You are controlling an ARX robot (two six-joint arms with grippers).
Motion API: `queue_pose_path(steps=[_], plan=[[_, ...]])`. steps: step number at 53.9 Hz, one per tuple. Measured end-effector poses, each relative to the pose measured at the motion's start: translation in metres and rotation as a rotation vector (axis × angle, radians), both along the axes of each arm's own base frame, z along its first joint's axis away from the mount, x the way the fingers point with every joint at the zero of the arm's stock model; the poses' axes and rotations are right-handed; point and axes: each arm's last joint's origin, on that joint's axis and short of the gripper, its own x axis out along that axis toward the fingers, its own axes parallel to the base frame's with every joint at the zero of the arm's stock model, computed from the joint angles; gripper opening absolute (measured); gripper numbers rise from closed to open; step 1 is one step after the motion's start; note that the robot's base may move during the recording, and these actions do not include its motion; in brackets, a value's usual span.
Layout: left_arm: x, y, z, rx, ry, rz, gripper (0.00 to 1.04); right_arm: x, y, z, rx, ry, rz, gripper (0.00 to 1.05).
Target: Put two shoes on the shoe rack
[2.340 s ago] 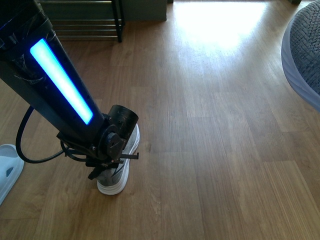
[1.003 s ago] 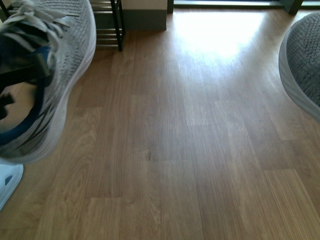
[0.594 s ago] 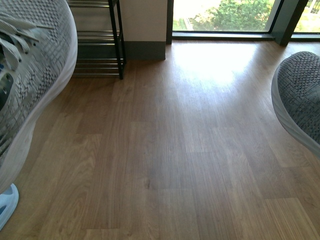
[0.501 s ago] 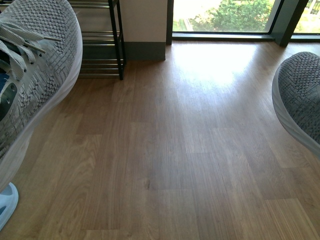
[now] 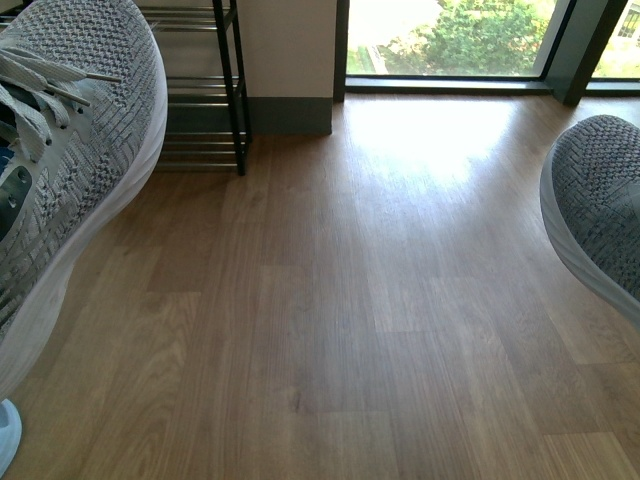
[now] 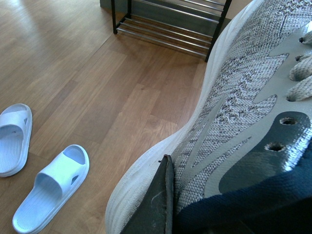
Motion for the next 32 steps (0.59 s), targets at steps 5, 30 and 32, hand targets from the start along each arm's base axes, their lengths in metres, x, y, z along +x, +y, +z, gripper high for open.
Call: queue_pose_path(steps=[5,30,32], plan=[[0.0000,0.0000,0.0000,0.000,0.000,0.000,0.02,0.0000,0.0000,0.0000,0.000,0.000,0.000,0.01],[0.0000,0.0000,0.0000,0.000,0.000,0.000,0.02,0.0000,0.0000,0.0000,0.000,0.000,-0.001,0.01],[0.0000,0.0001,0.0000,0.001,0.000,0.000,0.02,0.0000,0.0000,0.0000,0.000,0.000,0.000,0.01]])
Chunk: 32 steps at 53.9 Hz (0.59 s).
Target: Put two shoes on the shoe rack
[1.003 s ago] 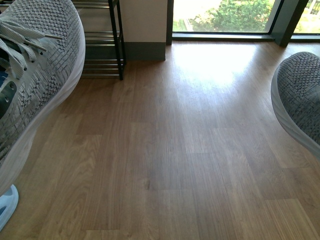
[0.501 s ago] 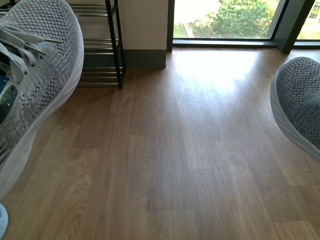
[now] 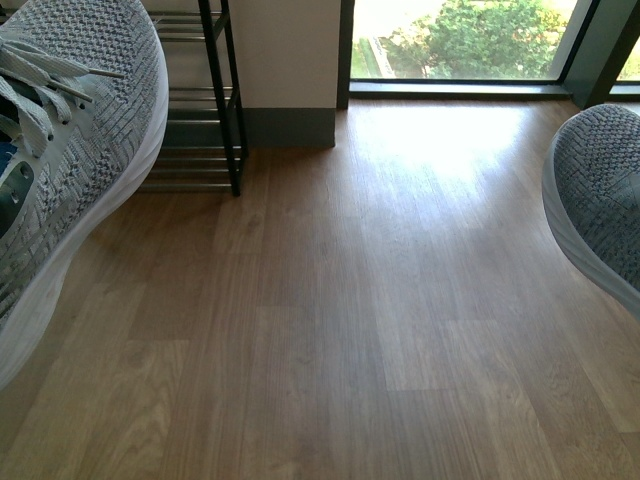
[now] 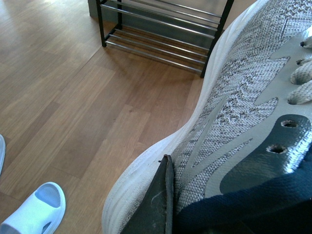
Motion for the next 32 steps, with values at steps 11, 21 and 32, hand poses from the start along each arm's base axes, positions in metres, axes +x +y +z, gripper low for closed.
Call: queue_pose_path(steps=[11,21,32], plan=[[0.0000,-0.0001,0.0000,0.000,0.000,0.000,0.02,0.0000,0.0000,0.0000,0.000,0.000,-0.001,0.01],[0.0000,-0.0001,0.0000,0.000,0.000,0.000,0.02,0.0000,0.0000,0.0000,0.000,0.000,0.000,0.01],[0.0000,-0.0001,0.0000,0.000,0.000,0.000,0.02,0.0000,0.0000,0.0000,0.000,0.000,0.000,0.01]])
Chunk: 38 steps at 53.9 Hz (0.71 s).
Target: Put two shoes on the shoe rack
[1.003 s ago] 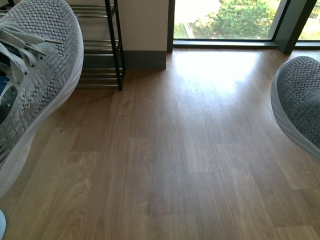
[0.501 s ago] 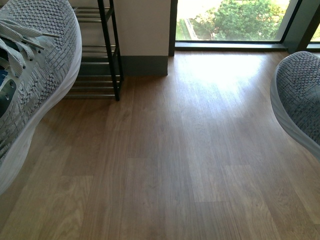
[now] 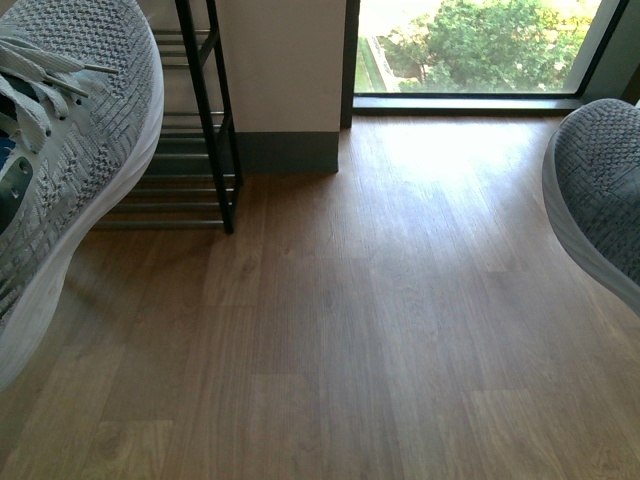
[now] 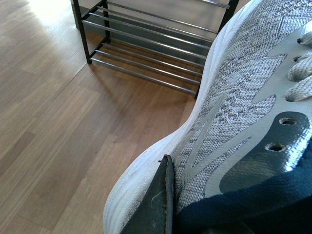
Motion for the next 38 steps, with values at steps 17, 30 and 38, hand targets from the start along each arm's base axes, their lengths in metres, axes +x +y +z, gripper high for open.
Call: queue_pose_path(steps=[17,30,38], plan=[[-0.0002,-0.0004,0.0000,0.001,0.001,-0.005,0.02,-0.0002,-0.0002,0.0000,-0.001,0.000,-0.004,0.01],[-0.0002,-0.0003,0.0000,0.002,0.000,-0.002,0.02,-0.0001,0.0000,-0.0002,-0.001,0.002,-0.003,0.01],[-0.0002,-0.0003,0.0000,0.002,0.000,-0.002,0.02,-0.0001,0.0001,-0.0002,0.000,0.001,-0.002,0.01]])
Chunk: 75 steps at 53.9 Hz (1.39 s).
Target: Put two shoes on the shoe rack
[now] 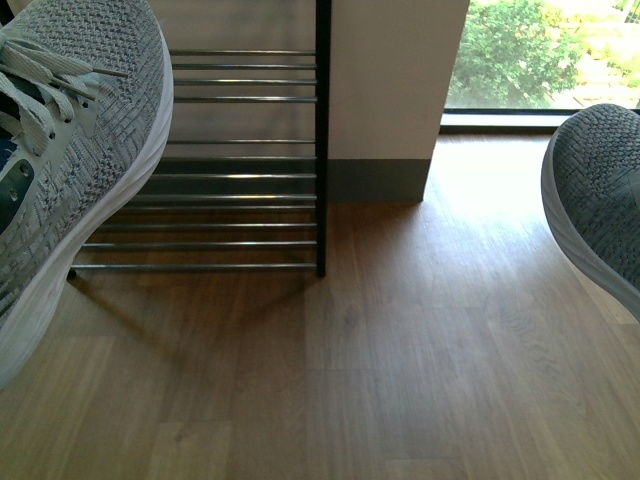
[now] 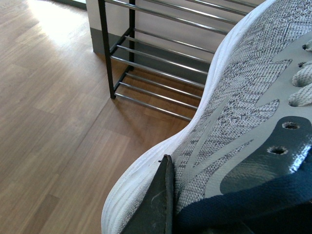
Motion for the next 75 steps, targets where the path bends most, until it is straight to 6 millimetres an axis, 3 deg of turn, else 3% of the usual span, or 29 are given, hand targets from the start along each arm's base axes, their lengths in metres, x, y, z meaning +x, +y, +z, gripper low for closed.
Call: queue_pose_path(steps=[75], plan=[[0.0002,0.0003,0.0000,0.000,0.000,0.002,0.02,0.0001,0.0005,-0.0001,0.002,-0.001,0.005,0.01]])
